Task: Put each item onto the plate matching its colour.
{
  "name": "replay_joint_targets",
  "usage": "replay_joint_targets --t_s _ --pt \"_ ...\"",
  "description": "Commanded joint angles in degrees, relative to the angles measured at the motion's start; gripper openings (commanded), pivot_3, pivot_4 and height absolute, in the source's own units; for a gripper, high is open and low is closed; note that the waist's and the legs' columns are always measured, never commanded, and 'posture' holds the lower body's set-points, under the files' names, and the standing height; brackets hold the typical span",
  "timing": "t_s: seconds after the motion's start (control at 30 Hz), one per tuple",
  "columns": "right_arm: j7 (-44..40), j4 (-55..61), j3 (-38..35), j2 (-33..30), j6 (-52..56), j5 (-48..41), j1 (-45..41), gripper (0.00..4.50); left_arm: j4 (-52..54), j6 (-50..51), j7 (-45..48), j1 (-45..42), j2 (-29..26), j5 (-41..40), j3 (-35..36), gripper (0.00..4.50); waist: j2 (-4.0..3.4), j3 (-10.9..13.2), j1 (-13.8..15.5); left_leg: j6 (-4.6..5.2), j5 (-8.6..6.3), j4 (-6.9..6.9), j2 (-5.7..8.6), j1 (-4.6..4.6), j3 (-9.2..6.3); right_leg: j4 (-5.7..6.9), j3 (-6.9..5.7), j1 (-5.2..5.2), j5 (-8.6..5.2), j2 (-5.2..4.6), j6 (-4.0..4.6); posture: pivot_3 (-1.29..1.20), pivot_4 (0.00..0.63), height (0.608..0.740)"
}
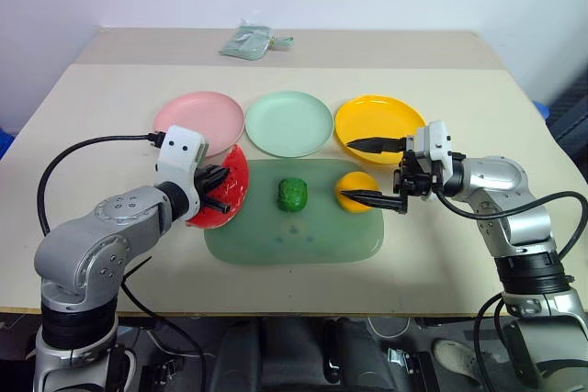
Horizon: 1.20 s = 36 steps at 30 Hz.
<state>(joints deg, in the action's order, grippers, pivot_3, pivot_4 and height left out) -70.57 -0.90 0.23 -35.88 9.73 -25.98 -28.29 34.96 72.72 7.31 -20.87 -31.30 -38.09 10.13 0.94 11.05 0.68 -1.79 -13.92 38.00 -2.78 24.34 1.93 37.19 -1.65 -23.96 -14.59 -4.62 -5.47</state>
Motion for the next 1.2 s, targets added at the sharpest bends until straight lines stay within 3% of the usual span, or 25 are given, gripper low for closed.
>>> replay_joint_targets --t_s 0.03,0.23,0.4,0.67,0.83,1.0,1.1,1.2 --pt "0.32 0.46 -1.01 0.13 -0.75 -0.35 -0.71 4.5 1.49 -1.68 0.73 -0.39 -0.59 1.25 -0.15 0.05 0.0 0.0 0.0 0.0 0.0 0.0 0.0 0.0 0.0 0.0 0.0 0.0 0.0 0.0 0.0 0.0 0.15 0.74" --pt "0.99 1.11 -1.56 1.14 0.14 -1.97 -1.24 4.5 0.76 -1.48 0.8 -4.04 0.5 1.19 0.98 0.05 0.0 0.0 0.02 0.0 0.0 0.0 0.0 0.01 -0.01 0.0 -0.01 0.0 0.0 0.0 0.0 0.0 0.15 0.74" --pt "7.44 1.37 -0.64 7.35 -1.17 -0.48 -3.52 4.5 -5.64 -5.08 0.21 -10.94 2.31 3.27 2.18 0.05 0.0 0.0 -0.06 0.0 0.0 0.0 0.0 0.0 -0.03 0.01 -0.02 0.0 0.0 0.03 0.0 0.0 0.15 0.74" --pt "18.07 -5.2 -1.3 13.11 -7.49 5.62 -8.9 4.5 -34.9 -30.11 8.28 -22.41 0.68 15.76 -3.36 0.05 0.0 0.0 0.23 -0.03 0.02 -0.02 0.0 0.03 0.03 -0.01 -0.03 -0.04 0.01 0.03 -0.01 0.0 0.15 0.74" --pt "18.77 -3.71 -0.91 13.2 -6.81 5.42 -8.02 4.5 -56.4 -45.87 11.24 -29.63 1.7 22.55 -4.61 0.05 0.0 0.0 0.0 -0.02 0.01 -0.05 0.02 0.09 0.08 -0.09 -0.04 -0.07 0.01 0.0 -0.03 0.0 0.15 0.74" --pt "19.02 -2.45 -1.17 12.26 -6.4 5.36 -6.66 4.5 -70.2 -55.49 14.3 -33.18 2.73 25.73 -4.83 0.05 0.0 0.0 -0.14 -0.02 0.01 -0.08 0.0 0.09 0.11 -0.07 -0.05 -0.11 0.01 0.01 -0.03 0.0 0.15 0.74" --pt "19.22 -2.42 -1.13 11.86 -6.48 5.54 -6.37 4.5 -74.18 -57.99 15.51 -34.16 2.78 27.46 -5.33 1.15 0.0 0.0 -0.13 -0.02 0.01 -0.08 0.0 0.09 0.12 -0.05 -0.04 -0.12 0.01 0.01 -0.03 0.0 0.15 0.74" --pt "19.34 -2.35 -1.04 11.78 -6.44 5.47 -6.2 4.5 -74.37 -59.25 16.15 -34.17 2.81 28.01 -4.96 2.65 0.0 0.0 -0.12 -0.02 0.01 -0.08 0.0 0.09 0.12 -0.04 -0.05 -0.13 0.01 0.01 -0.03 0.0 0.15 0.74"
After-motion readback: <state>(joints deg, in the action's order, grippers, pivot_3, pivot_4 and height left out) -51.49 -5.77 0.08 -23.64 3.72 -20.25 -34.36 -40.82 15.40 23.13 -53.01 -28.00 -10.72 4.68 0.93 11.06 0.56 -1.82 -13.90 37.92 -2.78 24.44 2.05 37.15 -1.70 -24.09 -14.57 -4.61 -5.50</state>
